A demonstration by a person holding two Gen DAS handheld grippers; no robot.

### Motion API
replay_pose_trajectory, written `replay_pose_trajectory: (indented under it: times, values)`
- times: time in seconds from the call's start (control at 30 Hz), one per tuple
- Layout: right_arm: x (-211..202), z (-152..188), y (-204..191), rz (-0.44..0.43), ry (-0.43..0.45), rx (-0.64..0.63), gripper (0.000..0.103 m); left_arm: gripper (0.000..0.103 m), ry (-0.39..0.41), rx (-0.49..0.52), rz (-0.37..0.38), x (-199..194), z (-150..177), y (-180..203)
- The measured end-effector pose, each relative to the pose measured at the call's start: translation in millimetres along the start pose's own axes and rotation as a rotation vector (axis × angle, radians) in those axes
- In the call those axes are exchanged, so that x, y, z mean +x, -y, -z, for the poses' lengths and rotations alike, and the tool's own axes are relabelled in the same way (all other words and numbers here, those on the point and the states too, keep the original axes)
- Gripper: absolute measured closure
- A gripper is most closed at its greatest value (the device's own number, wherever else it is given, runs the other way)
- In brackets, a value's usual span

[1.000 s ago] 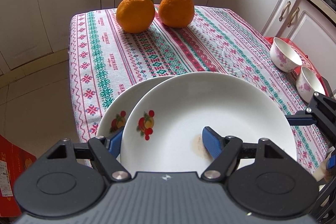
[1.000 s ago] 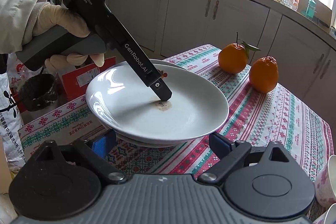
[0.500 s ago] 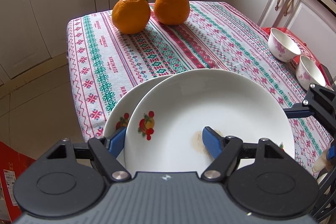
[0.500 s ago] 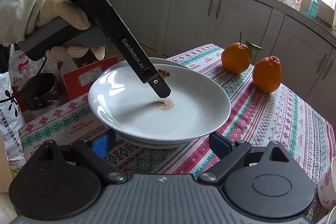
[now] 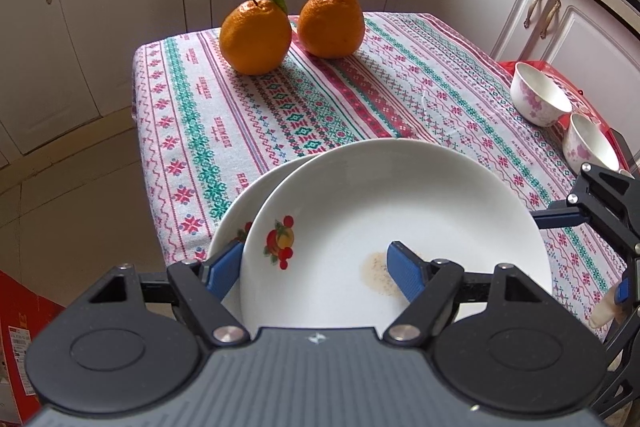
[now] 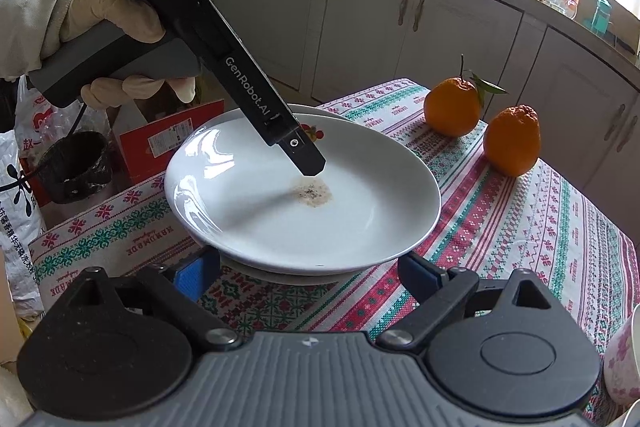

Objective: Organize plates and bowls
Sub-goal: 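Lower the stained plate onto the plate stack and open the left gripper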

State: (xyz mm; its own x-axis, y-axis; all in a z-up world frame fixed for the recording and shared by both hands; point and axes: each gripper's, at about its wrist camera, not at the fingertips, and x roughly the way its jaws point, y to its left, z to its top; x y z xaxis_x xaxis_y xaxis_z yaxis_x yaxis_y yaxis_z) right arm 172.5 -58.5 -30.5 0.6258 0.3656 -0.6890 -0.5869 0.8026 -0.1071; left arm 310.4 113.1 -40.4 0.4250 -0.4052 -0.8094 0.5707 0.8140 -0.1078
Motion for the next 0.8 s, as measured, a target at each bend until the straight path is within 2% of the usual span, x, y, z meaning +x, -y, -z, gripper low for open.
replay_pose_trajectory:
  times: [0.27, 0.57, 0.7, 0.8]
  values:
    - [1.8, -0.1, 0.2, -0.001, -0.001, 0.000, 0.005, 0.022, 0.010, 0.014, -0.009, -5.1, -0.2, -2.8]
    - [-8.4, 2.3, 4.0, 0.015, 0.014, 0.001, 0.002, 0.015, 0.037, 0.064, -0.078, -7.0, 2.0, 2.7]
    - [-13.3, 5.1, 6.2, 0.033, 0.017, 0.007, 0.000, 0.014, 0.053, 0.044, -0.080, -8.0, 4.1, 0.3]
    - [-19.5, 8.4, 11.2, 0.047, 0.023, 0.027, 0.000, 0.014, 0.079, 0.069, -0.121, -11.3, 6.8, 8.2]
